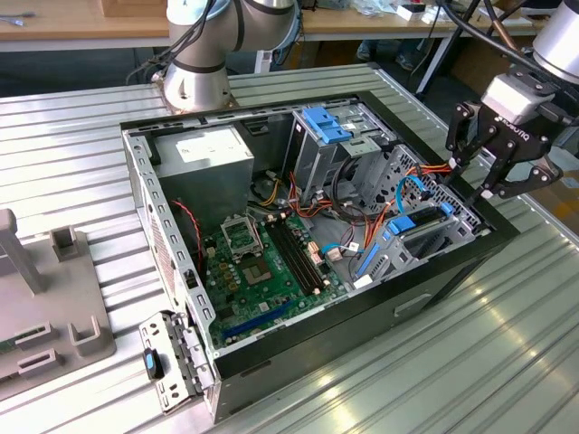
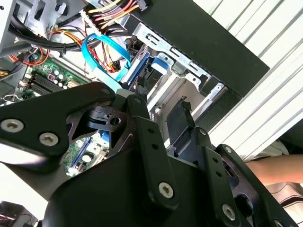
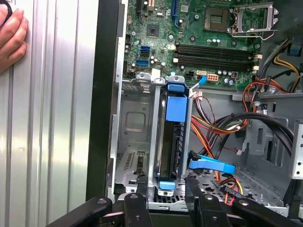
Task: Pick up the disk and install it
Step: 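Insert the first disk wire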
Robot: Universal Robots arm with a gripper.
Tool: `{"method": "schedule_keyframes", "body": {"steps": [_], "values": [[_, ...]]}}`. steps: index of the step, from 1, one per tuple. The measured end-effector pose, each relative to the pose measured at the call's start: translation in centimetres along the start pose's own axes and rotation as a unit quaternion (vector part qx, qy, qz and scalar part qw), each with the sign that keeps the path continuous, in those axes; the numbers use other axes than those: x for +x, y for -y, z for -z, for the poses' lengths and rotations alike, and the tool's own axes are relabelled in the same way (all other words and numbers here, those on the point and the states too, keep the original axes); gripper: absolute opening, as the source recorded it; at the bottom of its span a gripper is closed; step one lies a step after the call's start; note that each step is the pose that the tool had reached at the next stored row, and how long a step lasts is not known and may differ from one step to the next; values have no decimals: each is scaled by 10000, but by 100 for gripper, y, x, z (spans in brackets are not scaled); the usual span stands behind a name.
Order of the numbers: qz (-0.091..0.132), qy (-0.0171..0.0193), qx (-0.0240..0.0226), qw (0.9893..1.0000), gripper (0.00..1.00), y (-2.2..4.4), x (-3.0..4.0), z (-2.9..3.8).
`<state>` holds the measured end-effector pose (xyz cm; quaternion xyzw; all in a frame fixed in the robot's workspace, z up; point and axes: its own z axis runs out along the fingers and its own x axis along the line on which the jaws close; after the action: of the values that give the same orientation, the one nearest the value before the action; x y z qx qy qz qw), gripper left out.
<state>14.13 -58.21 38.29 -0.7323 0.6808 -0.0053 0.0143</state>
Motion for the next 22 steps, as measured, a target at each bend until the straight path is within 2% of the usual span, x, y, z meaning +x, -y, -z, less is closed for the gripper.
{"method": "schedule_keyframes", "body": {"steps": [6, 10, 12, 14, 15, 16, 17, 18, 19, 20, 21, 22], "values": [[17, 0, 0, 10000, 44, 0, 0, 0], [219, 5, -3, 9998, 44, 0, -1, 0], [549, 14, -6, 9985, 44, 0, 0, 0], [717, 19, -8, 9974, 44, 0, 0, 0], [872, 23, -10, 9962, 44, 0, 0, 0], [939, 26, -11, 9956, 44, 0, 0, 0], [1051, 29, -12, 9945, 44, 0, 0, 0], [1244, 34, -15, 9922, 44, 0, 0, 0], [1380, 38, -16, 9904, 44, 0, 0, 0], [1490, 41, -17, 9888, 44, 0, 0, 0], [1565, 43, -18, 9877, 44, 0, 0, 0], [1753, 48, -20, 9845, 44, 3, -1, -1]]}}
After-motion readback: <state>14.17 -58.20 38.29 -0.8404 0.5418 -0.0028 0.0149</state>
